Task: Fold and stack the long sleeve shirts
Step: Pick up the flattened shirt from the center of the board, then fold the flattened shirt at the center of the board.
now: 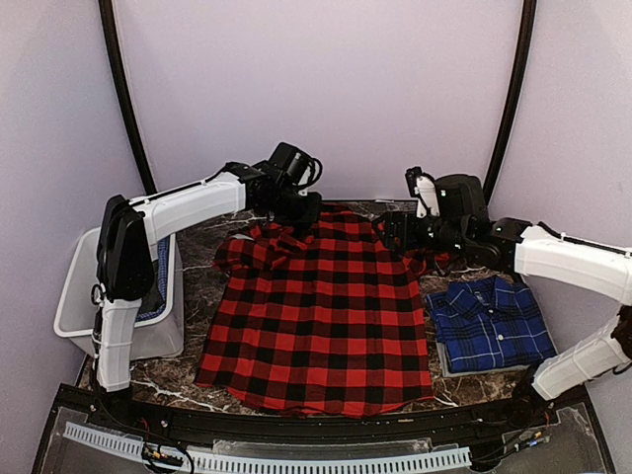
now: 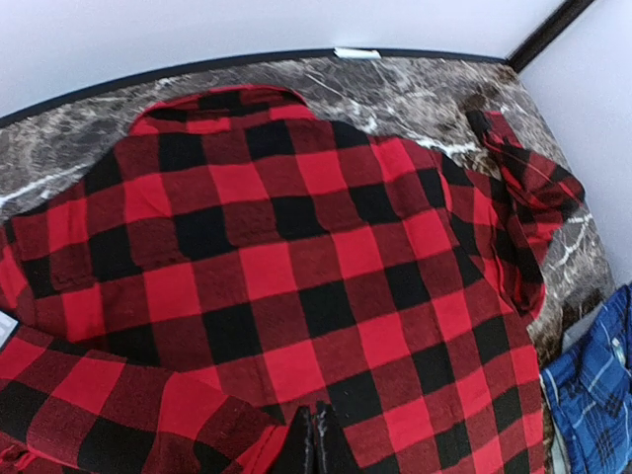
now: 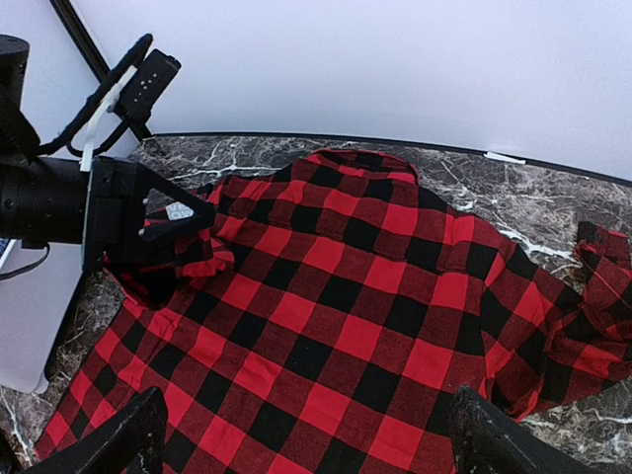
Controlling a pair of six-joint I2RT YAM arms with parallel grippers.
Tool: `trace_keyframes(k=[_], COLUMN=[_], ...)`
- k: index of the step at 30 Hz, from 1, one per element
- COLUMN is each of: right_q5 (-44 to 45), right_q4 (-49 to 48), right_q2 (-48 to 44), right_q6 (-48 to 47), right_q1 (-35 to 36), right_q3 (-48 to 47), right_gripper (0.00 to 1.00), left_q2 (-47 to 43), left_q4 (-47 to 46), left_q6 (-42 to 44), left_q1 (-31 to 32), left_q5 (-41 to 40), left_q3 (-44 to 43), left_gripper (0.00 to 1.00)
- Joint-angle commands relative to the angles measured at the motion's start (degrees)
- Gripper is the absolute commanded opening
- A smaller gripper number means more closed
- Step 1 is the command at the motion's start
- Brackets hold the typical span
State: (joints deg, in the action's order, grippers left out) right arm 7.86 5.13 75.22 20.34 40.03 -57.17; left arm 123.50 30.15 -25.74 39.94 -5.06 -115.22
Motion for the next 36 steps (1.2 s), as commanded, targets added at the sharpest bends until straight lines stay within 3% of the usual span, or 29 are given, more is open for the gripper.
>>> trace_keyframes(k=[1,6,8,11,15,22,27,36], right_q5=[1.94,0.85,0.46,-1.31,-8.31,-18.09,-22.69,-28.16], right_q4=[-4.18,-7.11,-7.18,-7.42,-10.09,-9.61,-6.92,-6.05], right_q2=[0.79,1.83,2.52,3.57,5.95,16.80,25.93,34.03], right_q6=[0.97,2.36,2.96,4.21,5.73,5.78,3.54,3.84], right_q1=[-0.61,-0.82,-0.84,-0.84,-0.87,-0.27,-0.05,0.11], right_q3=[2.31,5.39,6.02,6.76,7.37,1.74,-5.25,-11.04], right_gripper=[0.95,0.94,0.94,0.93,0.92,0.83,0.74,0.56], left_q2=[-0.91,-0.50,-0.36,-0.66,-3.92,-14.25,-23.53,-38.97], left_q4=[0.63,-0.35,-0.25,0.78,1.82,3.29,1.65,8.18], left_q6=[1.13,0.42,0.09,-0.83,-2.60,-7.18,-10.37,-11.97], left_q1=[1.51,3.23,3.83,4.31,4.32,2.92,0.87,0.24], left_q5=[8.52,14.96,15.67,16.33,13.30,3.37,2.40,1.33], left_q3=[1.81,4.06,4.47,4.20,5.24,18.06,33.36,50.70], left_gripper=[0.00,0.02,0.11,0.32,0.44,0.48,0.48,0.47])
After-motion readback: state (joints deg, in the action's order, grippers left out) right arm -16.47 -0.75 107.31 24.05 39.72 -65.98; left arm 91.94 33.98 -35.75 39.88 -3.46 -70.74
